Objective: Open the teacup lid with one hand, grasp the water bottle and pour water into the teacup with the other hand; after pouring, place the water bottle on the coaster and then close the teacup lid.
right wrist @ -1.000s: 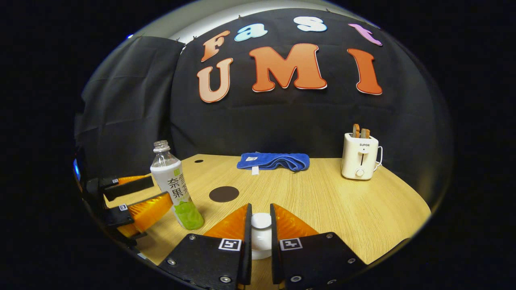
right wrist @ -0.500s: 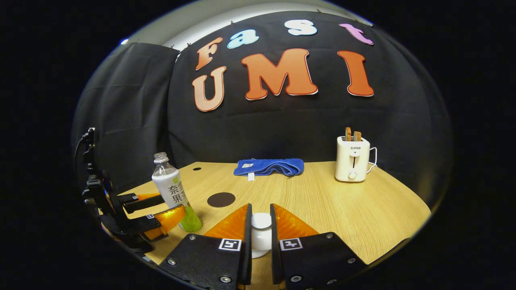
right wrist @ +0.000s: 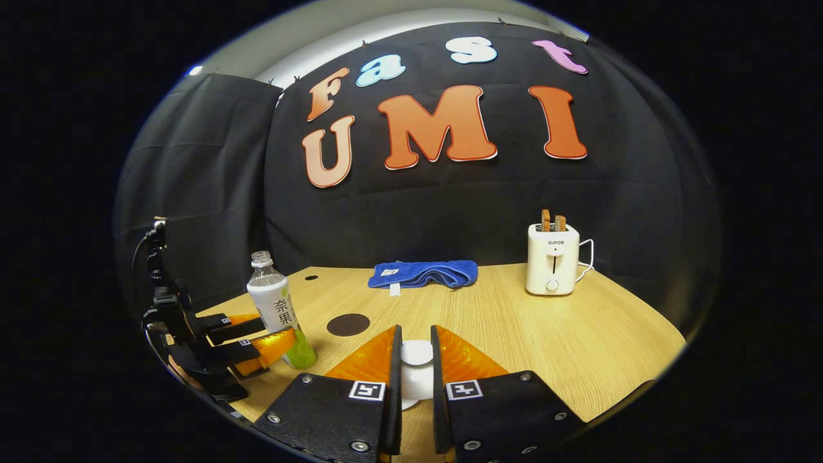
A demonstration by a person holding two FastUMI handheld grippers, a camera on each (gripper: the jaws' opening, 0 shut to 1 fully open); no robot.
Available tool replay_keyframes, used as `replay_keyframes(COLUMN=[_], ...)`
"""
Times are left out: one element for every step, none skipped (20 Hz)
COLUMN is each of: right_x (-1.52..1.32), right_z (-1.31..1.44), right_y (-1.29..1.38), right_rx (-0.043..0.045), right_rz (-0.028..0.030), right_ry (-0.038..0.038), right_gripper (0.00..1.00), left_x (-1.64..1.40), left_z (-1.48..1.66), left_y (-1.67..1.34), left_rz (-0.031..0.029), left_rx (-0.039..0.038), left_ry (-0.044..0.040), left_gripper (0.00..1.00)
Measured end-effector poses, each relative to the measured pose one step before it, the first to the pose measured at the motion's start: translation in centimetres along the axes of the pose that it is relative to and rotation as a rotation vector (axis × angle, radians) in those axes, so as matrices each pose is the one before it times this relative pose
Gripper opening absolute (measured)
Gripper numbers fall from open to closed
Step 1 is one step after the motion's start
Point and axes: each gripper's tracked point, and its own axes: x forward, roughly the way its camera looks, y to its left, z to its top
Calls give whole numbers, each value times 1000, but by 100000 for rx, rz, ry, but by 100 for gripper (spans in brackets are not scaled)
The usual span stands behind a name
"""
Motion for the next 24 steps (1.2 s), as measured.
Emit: replay_keyframes(right_x=[-57,-26,-105,-216,-137,-183,-163,-149,-43,-179,-186,-223,-181,-211,-49,-216,-162,-269,-154,-117,-61,-70,-27,-51], right_z=[84,48,-58,127,172,221,209,91,100,93,124,-41,14,-66,-28,-9,-7,80,141,111,127,44,-21,-32], right_y=[-187,-222,-121,-72,-133,-228,-170,-234,-296,-370,-313,-422,-291,-329,-330,-465,-445,-311,-252,-342,-291,-378,-367,-353], right_rx=[73,225,501,666,319,222,159,189,231,263,266,255,-63,-212,-471,-203,-114,-115,34,199,363,476,576,310], right_rz=[-485,-383,48,0,-188,-483,-316,-256,-335,-384,-390,-498,-349,-432,-358,-668,-442,-245,-249,-138,-234,-478,-589,-377], right_ry=[-338,-44,180,-272,-723,-540,-731,-552,-556,-580,-155,-333,-26,-126,-9,-66,57,-184,-242,-237,-401,-205,-163,-70], right_gripper=[20,20,20,20,20,20,20,20,20,20,20,20,20,20,20,20,20,20,20,20,20,20,20,20], left_x=[95,7,-45,122,45,-87,79,-48,52,15,55,76,179,75,100,-54,26,-116,78,-20,-55,-180,13,1], left_z=[306,351,164,-16,19,-156,-31,58,85,-73,25,-4,11,-347,-136,-92,-20,-18,8,-130,-107,72,-24,-73], left_y=[339,162,39,-54,-132,-94,-92,-99,-70,-49,-82,-194,-144,-231,-139,-211,-21,-125,-93,24,220,101,-55,-5], left_rz=[1219,955,-152,337,88,-20,84,128,475,542,789,646,531,-72,-115,-177,-35,-186,-512,-96,415,335,-125,27], left_rx=[3113,3070,3327,3048,3083,3241,3551,3826,4064,4342,4517,4683,4443,3801,2951,2450,2237,2583,3227,3721,3927,3138,2688,2351], left_ry=[5,-63,608,192,852,306,394,165,366,297,344,-334,-115,409,140,306,275,213,336,420,718,-251,425,266], left_gripper=[66,65,66,66,60,61,60,60,60,60,60,60,62,62,62,62,62,62,62,62,62,62,62,62])
